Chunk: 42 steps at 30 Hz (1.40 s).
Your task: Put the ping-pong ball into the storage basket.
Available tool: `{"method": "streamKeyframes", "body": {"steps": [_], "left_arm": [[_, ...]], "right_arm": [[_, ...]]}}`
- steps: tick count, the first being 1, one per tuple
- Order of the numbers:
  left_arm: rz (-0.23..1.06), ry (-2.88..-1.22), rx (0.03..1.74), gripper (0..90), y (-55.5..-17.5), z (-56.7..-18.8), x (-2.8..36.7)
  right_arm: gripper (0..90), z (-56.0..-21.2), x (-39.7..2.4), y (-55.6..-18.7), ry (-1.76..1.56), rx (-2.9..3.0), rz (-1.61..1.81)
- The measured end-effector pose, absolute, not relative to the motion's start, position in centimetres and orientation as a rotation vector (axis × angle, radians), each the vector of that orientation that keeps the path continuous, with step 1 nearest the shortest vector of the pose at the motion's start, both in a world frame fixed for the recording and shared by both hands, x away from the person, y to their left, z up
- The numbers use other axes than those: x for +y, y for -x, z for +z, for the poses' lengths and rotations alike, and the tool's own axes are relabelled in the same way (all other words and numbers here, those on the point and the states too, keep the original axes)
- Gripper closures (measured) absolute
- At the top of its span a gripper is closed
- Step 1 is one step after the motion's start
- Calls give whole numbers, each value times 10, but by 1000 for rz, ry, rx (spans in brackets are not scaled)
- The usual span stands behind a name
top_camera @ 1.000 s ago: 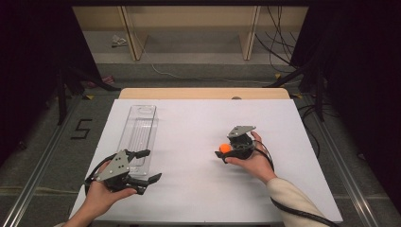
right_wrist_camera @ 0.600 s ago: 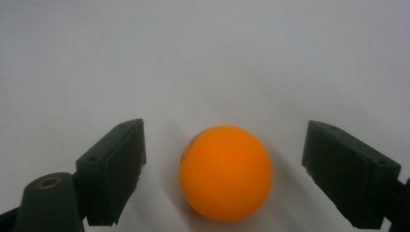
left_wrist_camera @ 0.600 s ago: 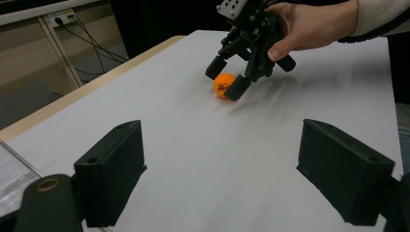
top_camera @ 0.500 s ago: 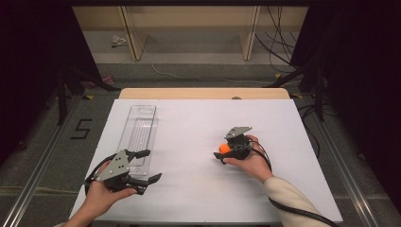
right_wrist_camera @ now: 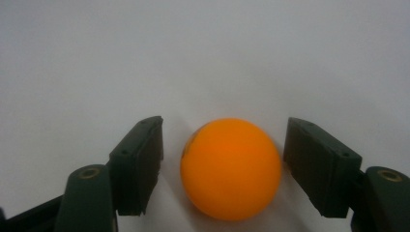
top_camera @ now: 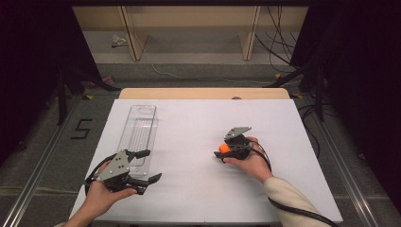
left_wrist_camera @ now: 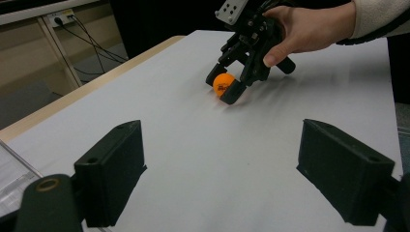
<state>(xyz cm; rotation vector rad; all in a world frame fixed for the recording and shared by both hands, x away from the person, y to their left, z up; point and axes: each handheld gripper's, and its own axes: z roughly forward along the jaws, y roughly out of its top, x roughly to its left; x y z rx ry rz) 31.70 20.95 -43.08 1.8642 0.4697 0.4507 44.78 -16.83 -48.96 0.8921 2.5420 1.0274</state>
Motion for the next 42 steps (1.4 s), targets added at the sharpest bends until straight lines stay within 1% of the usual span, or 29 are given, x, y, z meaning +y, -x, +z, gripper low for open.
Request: {"method": "streamKeyframes", "body": {"steps": [1, 2, 6, 7, 9, 11, 13, 42], "left_arm": [[450, -1864, 470, 164, -317, -431, 209], [450, -1864, 470, 164, -317, -431, 209], [450, -1865, 468, 164, -317, -431, 210], [450, -1865, 468, 164, -317, -431, 210], [449, -1864, 470, 164, -317, -431, 209], [449, -1864, 470, 164, -317, -431, 209], [449, -1864, 469, 164, -317, -431, 209], [452, -1866, 465, 164, -317, -431, 210]], "right_arm": [[327, -490, -168, -448, -892, 2542, 1027], [351, -490, -169, -448, -895, 2544, 1022], [398, -490, -169, -448, -904, 2542, 1027], [398, -490, -169, -448, -904, 2542, 1027], [446, -490, -169, -448, -906, 2546, 1027], [459, -490, -169, -448, -906, 2548, 1022], [510, -489, -170, -448, -901, 2549, 1024], [515, -474, -168, -445, -878, 2482, 1086]]}}
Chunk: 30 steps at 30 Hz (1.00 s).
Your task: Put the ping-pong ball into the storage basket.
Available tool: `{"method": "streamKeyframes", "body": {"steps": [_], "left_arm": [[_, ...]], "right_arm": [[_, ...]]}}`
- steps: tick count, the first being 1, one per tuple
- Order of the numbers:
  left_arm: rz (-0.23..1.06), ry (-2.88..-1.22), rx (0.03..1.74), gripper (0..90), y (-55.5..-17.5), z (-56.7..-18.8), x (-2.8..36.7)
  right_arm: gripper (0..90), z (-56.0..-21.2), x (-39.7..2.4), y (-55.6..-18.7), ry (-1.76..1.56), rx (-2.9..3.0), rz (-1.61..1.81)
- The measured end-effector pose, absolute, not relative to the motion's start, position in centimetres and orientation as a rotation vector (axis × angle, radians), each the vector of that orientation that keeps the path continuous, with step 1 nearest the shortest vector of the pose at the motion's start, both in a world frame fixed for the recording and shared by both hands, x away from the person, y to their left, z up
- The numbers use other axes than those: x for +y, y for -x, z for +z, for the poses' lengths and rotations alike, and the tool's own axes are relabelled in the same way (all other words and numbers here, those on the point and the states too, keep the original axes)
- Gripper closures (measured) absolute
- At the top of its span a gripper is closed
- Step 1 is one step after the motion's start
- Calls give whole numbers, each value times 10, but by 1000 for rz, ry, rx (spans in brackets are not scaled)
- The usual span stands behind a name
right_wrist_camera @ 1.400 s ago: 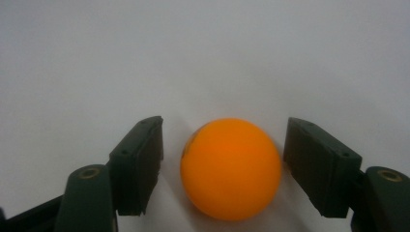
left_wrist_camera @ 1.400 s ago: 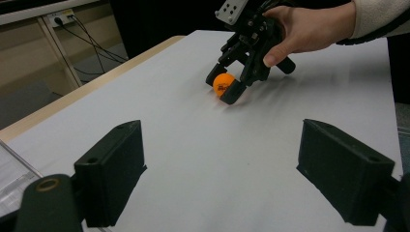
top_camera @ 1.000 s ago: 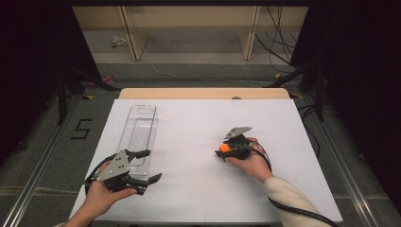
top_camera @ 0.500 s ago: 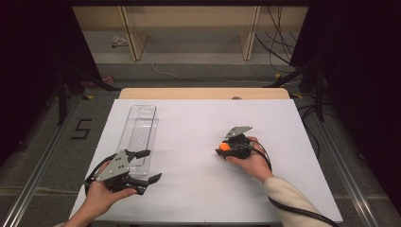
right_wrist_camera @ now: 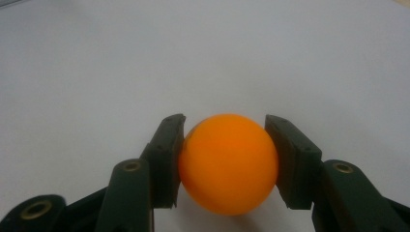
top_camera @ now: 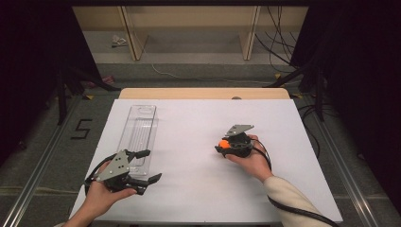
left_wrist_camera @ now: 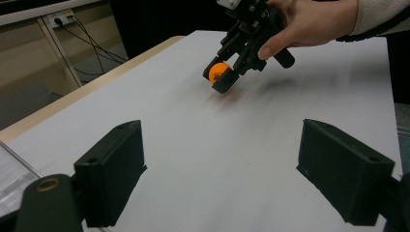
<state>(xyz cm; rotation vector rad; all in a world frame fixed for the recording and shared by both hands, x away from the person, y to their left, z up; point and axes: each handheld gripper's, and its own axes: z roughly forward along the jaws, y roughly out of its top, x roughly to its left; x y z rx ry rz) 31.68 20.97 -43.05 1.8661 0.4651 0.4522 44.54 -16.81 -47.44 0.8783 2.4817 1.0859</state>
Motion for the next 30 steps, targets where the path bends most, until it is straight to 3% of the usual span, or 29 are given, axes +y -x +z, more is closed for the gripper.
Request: {"method": "streamKeyframes", "body": {"steps": [30], "left_arm": [[449, -1867, 466, 164, -317, -431, 210]], "right_arm": [[516, -455, -156, -445, -822, 2418, 1176]]}}
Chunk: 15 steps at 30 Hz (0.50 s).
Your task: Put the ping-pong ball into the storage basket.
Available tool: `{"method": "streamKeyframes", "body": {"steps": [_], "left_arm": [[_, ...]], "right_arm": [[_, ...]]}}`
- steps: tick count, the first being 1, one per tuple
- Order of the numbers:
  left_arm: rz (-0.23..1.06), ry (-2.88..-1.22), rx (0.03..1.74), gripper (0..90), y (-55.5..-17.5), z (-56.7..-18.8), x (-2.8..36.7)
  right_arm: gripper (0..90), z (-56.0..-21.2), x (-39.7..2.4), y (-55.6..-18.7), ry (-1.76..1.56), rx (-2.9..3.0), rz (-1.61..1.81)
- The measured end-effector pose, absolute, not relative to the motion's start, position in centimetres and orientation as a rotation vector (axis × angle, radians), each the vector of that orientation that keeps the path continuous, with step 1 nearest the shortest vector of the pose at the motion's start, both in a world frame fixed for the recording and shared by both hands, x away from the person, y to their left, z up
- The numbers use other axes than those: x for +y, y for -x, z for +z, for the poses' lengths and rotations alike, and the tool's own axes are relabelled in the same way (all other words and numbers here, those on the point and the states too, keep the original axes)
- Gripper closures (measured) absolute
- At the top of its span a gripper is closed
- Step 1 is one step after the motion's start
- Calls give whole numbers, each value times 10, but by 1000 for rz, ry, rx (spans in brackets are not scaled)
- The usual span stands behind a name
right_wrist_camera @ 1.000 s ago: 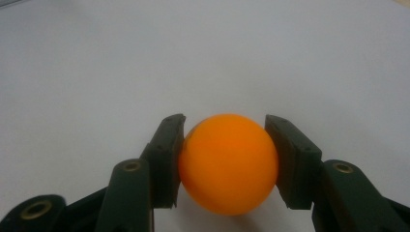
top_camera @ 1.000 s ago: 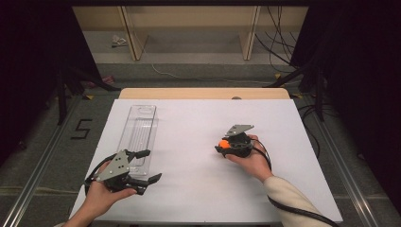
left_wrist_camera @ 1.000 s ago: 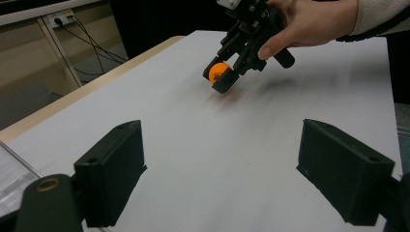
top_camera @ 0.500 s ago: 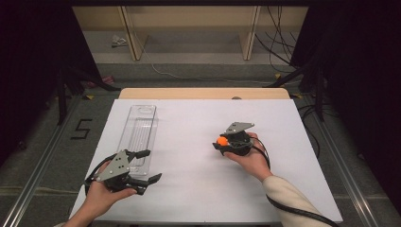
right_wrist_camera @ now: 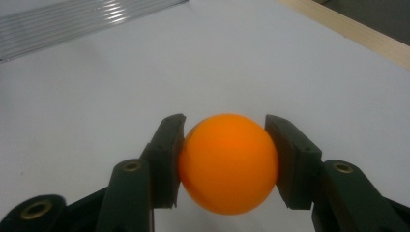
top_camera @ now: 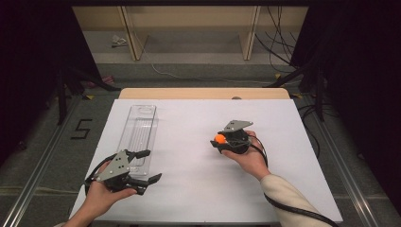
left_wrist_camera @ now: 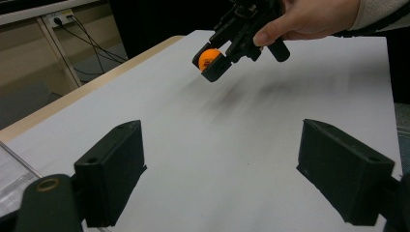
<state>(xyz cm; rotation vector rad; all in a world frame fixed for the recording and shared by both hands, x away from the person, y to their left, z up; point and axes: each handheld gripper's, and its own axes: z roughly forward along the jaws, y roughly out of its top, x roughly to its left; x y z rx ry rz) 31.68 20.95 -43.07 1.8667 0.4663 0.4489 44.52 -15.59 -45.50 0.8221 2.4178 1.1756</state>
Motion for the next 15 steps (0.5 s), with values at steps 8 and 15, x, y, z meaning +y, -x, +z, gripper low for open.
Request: {"method": "streamKeyframes", "body": {"steps": [8, 15], "left_arm": [[449, -1868, 466, 164, -317, -431, 210], [450, -1866, 467, 164, -317, -431, 210]], "right_arm": [[515, -452, -152, -446, -818, 2410, 1189], [515, -450, -149, -448, -813, 2403, 1199]]}}
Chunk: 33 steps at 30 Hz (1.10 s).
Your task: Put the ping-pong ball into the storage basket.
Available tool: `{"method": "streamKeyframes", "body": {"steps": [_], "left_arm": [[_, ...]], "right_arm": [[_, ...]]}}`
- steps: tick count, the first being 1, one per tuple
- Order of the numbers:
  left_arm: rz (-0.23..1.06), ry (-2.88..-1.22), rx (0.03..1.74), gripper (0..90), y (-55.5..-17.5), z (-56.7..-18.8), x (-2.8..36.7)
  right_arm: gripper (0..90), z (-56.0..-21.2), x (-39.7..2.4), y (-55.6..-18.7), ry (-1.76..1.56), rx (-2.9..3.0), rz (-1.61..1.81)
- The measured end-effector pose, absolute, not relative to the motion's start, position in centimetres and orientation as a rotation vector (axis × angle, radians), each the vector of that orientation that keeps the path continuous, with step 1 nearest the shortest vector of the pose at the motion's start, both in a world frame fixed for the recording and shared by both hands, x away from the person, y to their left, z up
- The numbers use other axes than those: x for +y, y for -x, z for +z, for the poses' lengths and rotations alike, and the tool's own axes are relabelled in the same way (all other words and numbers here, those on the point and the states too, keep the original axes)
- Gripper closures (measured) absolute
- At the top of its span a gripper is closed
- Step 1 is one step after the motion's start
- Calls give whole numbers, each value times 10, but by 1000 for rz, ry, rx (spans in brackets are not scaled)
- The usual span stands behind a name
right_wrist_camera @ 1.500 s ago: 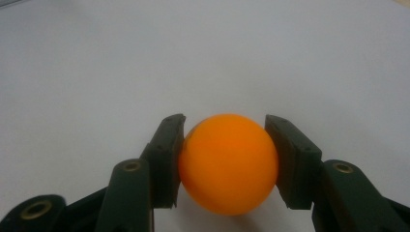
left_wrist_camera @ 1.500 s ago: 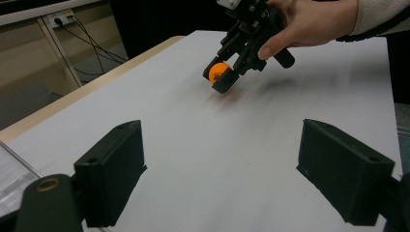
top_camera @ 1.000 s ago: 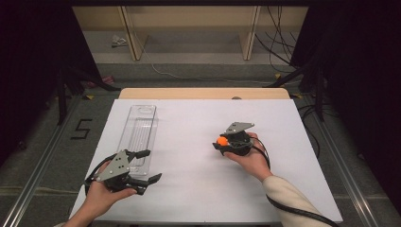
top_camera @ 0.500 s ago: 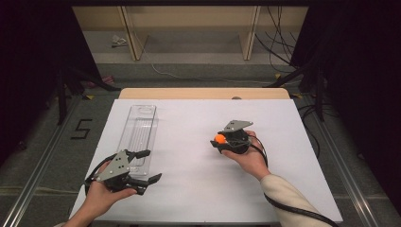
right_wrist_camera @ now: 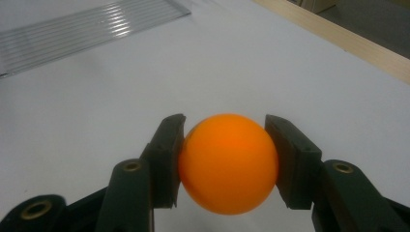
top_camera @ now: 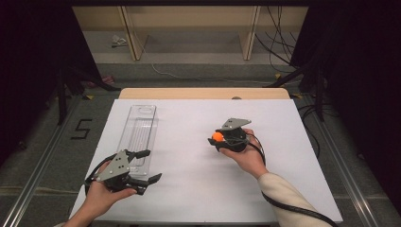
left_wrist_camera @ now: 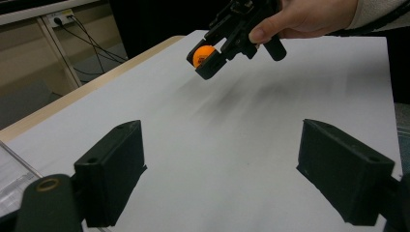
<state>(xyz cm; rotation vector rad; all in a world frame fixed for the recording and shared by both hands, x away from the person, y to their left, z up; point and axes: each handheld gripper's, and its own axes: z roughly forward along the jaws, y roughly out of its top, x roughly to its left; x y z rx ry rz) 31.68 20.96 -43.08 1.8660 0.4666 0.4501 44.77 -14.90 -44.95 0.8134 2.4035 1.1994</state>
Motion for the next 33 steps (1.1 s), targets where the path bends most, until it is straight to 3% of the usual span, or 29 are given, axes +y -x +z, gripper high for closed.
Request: {"method": "streamKeyframes", "body": {"steps": [33], "left_arm": [[452, -1866, 465, 164, -317, -431, 210]], "right_arm": [[516, -443, -134, -453, -797, 2386, 1246]]}}
